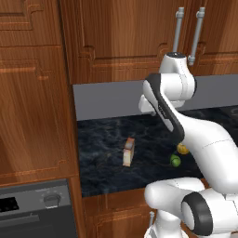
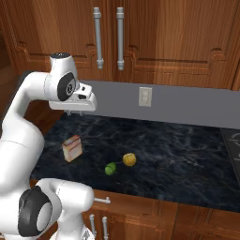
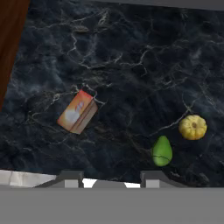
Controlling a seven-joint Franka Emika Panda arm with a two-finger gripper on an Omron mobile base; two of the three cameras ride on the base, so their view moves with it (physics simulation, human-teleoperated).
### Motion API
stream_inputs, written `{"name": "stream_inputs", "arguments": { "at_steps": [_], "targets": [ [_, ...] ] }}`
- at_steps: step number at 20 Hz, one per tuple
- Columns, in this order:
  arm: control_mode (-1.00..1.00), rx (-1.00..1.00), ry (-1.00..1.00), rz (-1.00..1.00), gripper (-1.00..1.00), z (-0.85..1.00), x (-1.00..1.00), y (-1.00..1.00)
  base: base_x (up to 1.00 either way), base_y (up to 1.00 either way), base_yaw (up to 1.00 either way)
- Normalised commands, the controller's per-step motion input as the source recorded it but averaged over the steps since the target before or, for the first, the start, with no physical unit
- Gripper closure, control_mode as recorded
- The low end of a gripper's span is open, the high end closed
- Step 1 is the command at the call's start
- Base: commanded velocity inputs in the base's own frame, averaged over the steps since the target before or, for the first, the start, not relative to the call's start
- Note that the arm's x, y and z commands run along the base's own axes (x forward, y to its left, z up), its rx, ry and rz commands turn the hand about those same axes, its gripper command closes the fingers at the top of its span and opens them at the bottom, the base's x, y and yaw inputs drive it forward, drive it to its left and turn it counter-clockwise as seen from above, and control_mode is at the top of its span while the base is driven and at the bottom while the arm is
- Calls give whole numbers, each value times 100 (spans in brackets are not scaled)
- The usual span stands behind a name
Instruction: Place the avocado and squash inside the fridge drawer. Close the drawer after placing the vegetables.
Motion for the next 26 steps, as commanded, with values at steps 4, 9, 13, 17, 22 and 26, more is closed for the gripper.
{"name": "stream_inputs", "arguments": {
  "at_steps": [4, 9, 13, 17, 22, 26],
  "targets": [
    [-100, 0, -1, 0, -100, 0, -25, 3, 0, 0, 0],
    [-100, 4, 0, 4, -100, -58, -19, 3, 0, 0, 0],
    [-100, 14, 0, -13, -100, -100, -64, -90, 0, 0, 0],
    [-100, 10, 3, -27, -100, -89, -59, -91, 0, 0, 0],
    [-100, 1, 22, -18, -100, -77, -3, -50, 0, 0, 0],
    [-100, 0, 24, -3, -100, -58, 45, -16, 0, 0, 0]
  ]
}}
